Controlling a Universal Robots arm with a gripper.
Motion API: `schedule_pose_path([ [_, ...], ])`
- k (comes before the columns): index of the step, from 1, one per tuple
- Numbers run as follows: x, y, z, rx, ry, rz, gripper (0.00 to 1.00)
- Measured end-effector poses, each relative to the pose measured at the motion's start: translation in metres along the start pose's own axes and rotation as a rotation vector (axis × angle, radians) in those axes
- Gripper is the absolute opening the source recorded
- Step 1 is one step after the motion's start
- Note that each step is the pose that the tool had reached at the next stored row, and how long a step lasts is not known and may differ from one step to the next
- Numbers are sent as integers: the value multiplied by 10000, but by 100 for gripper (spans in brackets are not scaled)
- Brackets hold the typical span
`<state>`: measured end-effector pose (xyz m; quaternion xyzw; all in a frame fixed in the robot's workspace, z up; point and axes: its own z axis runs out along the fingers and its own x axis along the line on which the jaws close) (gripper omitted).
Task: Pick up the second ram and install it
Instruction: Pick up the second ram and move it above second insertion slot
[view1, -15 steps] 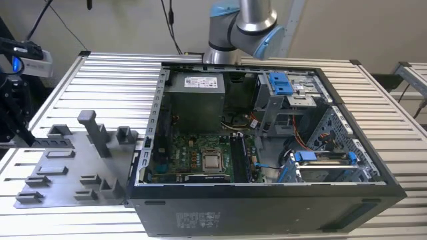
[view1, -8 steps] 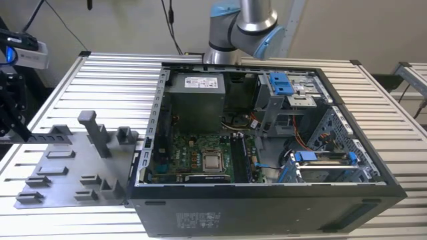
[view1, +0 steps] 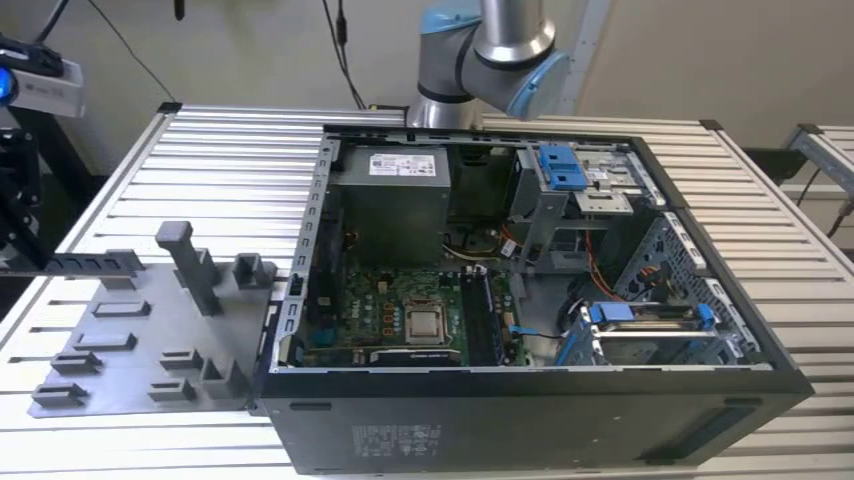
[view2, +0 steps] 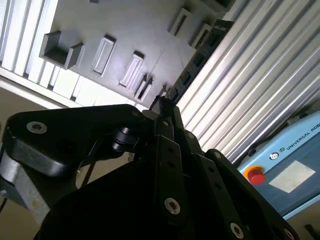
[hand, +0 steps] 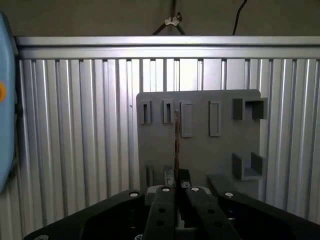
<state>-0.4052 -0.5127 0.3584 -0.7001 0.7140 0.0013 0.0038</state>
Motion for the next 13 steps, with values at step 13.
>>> schedule_pose_path([
  [13, -2, -2, -303, -1, 0, 0, 14],
])
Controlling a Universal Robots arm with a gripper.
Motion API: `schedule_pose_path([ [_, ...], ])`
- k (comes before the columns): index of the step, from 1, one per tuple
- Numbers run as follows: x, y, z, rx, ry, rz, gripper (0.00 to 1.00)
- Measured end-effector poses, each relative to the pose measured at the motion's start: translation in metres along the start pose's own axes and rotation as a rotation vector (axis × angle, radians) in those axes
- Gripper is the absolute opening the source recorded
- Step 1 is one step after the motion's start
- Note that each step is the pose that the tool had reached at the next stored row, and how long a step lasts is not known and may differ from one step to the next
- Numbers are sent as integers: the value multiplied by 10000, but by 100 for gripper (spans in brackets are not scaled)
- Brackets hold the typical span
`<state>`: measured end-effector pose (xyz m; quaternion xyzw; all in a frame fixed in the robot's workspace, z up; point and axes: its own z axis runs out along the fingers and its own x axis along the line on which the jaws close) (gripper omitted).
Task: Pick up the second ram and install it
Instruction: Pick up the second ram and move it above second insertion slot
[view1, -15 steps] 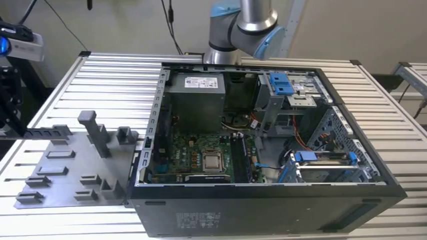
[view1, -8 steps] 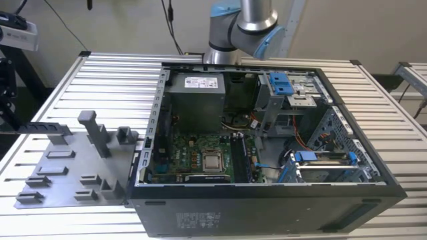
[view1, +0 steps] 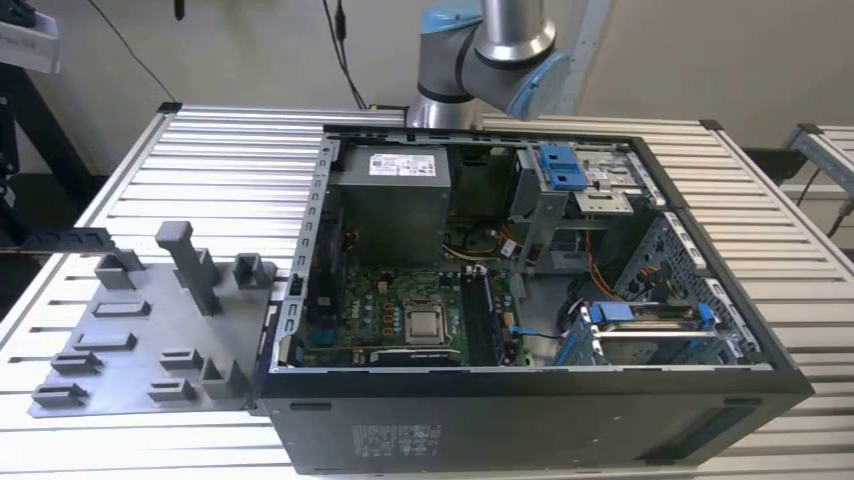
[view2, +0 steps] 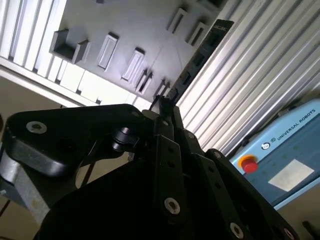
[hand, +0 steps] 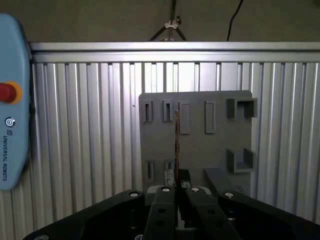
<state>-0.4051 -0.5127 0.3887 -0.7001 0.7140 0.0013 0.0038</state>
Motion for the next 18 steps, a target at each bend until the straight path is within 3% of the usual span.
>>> schedule_pose_path([
  [11, -2, -1, -269, -4, 0, -1, 14],
  [18, -2, -2, -283, -3, 0, 0, 14],
])
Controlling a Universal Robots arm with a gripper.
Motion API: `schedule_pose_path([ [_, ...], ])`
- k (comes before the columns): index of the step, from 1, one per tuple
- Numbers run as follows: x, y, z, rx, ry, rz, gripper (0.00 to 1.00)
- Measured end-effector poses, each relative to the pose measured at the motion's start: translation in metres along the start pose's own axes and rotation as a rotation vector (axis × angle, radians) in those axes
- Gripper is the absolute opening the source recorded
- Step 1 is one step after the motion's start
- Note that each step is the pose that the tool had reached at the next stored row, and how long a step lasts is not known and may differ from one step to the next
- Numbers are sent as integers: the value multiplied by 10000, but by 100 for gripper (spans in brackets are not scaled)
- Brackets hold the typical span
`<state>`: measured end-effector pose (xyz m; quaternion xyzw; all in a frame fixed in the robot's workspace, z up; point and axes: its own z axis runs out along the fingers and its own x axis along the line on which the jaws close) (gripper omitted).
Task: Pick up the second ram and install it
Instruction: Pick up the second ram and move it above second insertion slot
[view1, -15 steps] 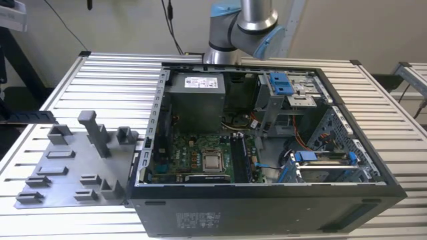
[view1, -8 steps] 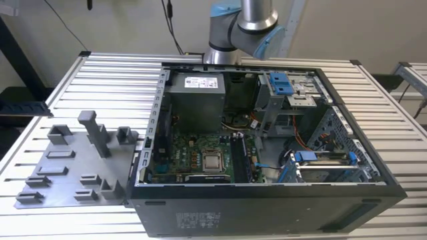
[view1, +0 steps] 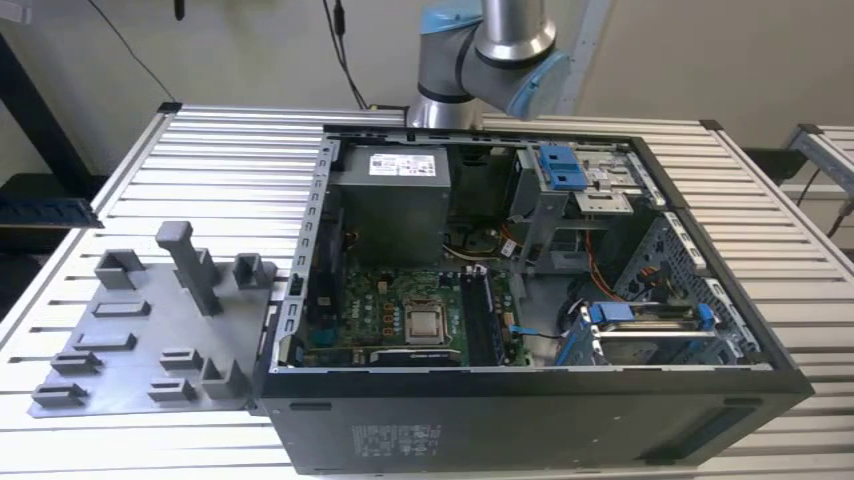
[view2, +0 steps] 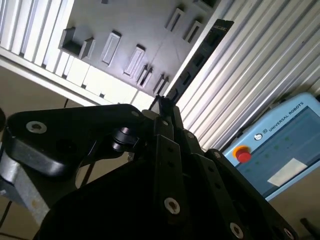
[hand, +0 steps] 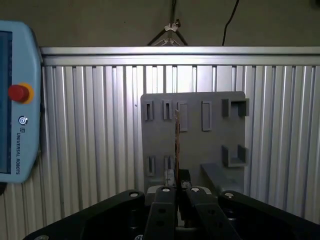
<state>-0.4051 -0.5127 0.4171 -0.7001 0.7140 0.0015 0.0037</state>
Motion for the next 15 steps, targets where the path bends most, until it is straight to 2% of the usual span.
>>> schedule_pose_path([
  [2, 0, -20, -2, -4, 3, -1, 14],
  [6, -2, -113, 0, -11, 1, 1, 14],
  [15, -8, -409, 1, -39, 1, 0, 14],
])
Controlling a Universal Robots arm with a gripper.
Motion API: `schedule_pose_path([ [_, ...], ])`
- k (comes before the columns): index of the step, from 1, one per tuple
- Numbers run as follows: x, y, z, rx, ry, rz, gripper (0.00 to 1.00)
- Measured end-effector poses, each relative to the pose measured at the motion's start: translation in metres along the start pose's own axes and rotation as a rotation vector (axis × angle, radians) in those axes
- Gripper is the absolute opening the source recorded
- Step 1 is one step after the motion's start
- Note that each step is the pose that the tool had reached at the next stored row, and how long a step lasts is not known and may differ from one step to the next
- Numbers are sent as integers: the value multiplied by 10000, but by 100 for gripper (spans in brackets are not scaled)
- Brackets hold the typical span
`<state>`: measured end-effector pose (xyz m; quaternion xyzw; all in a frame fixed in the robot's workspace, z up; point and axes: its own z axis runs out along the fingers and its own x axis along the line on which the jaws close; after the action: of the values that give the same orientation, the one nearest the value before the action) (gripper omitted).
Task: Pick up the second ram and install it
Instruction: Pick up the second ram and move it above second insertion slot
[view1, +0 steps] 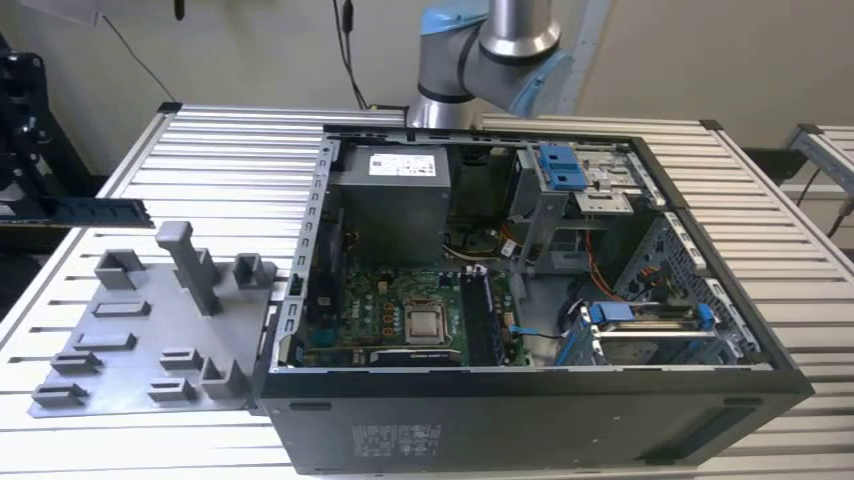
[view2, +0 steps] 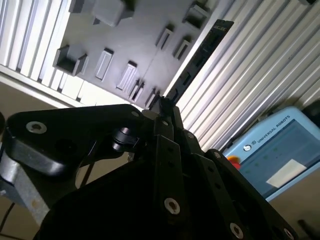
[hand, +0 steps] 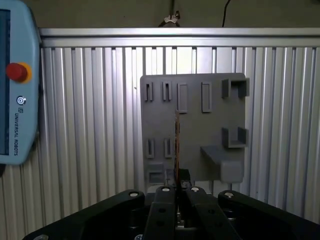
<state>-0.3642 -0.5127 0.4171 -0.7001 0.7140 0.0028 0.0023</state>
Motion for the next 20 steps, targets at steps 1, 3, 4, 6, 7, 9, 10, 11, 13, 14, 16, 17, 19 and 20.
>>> schedule_pose_path([
  [1, -1, -35, 0, -2, -1, 1, 14],
  [3, -2, -108, 0, -7, 0, 1, 14],
  [4, -3, -151, 0, -9, 0, 1, 14],
  [6, -5, -242, 0, -15, 0, 0, 14],
  [7, -6, -286, -1, -19, 1, 1, 14],
  [9, -8, -372, 0, -24, 0, 0, 14],
  [10, -8, -413, 0, -26, 0, 1, 14],
  [11, -9, -454, 0, -29, 0, 0, 14],
  [13, -11, -538, 0, -33, 0, 1, 14],
  [14, -12, -580, 0, -36, 0, 2, 14],
  [16, -13, -666, 0, -40, 0, 1, 14],
  [17, -14, -707, 0, -41, 1, 0, 14],
  [19, -16, -786, 0, -43, 1, 0, 14],
  [20, -17, -825, 0, -45, 1, 2, 14],
])
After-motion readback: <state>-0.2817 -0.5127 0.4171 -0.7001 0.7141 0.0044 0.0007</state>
